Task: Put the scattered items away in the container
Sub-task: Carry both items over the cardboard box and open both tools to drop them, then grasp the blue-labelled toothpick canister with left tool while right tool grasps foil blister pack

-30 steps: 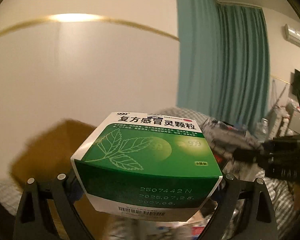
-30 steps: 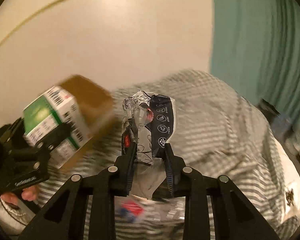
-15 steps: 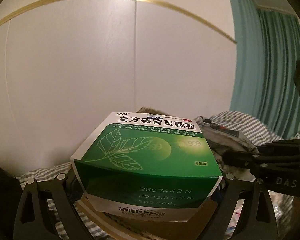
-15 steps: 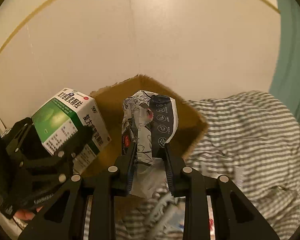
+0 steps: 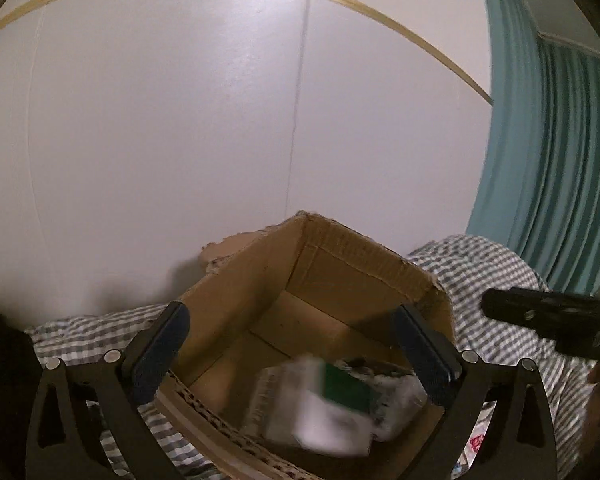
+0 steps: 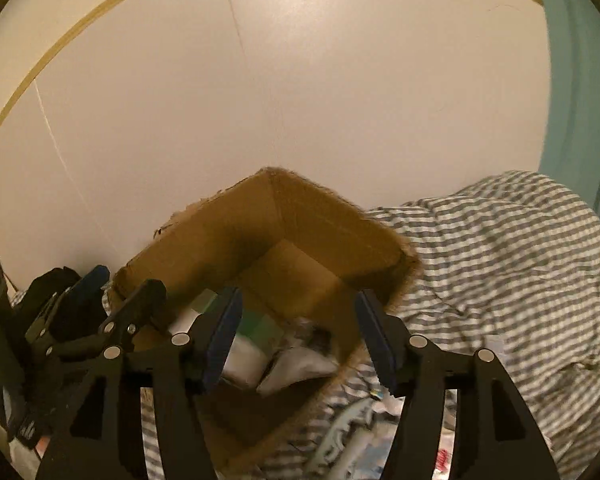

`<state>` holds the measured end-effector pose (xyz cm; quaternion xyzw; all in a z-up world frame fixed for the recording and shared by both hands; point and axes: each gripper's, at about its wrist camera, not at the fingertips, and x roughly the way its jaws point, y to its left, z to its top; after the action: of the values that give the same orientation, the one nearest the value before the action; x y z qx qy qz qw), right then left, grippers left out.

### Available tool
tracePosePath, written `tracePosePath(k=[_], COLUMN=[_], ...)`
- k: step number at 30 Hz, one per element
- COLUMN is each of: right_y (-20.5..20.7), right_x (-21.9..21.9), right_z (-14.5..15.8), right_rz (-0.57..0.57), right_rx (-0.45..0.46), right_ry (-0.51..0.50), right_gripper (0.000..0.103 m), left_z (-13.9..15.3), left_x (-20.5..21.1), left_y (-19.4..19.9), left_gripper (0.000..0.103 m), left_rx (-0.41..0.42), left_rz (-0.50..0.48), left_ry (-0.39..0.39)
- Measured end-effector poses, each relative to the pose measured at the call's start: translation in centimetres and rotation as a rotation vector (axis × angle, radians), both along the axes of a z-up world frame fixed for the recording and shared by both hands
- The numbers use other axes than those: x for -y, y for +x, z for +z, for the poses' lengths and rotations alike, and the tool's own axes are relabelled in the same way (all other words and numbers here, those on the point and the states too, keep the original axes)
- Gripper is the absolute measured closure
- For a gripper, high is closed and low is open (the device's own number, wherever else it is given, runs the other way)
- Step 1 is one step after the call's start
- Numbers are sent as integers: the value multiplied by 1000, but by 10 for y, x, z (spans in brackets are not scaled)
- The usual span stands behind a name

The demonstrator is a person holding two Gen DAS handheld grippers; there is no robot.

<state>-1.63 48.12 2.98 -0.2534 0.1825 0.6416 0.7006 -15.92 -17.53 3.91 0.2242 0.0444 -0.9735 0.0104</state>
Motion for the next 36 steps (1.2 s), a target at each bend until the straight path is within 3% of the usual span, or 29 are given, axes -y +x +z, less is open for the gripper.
tracePosePath(k=[6, 10, 18, 25, 31, 36], right_y=[17, 36, 82, 116, 139, 173], right_x=[64, 123, 213, 222, 213, 203], right_z=[18, 21, 8, -11, -17, -28], right_rz=[-89, -164, -311, -348, -342, -370], right_rx=[5, 35, 42, -8, 9, -50], right_ry=[0, -30, -86, -110, -156, -234], right_gripper=[44, 44, 44, 44, 38, 38], left_z=[8, 3, -46, -89, -127, -153], left_x=[-32, -83, -151, -178, -230, -256], left_y=[35, 53, 85, 94, 99, 93], left_gripper=[0, 0, 0, 0, 0, 0], left_rx=[-18, 5, 127, 241, 254, 262], left_rz=[-118, -222, -259, -258, -433, -524], left_ry=[-34, -53, -43, -20, -67, -120])
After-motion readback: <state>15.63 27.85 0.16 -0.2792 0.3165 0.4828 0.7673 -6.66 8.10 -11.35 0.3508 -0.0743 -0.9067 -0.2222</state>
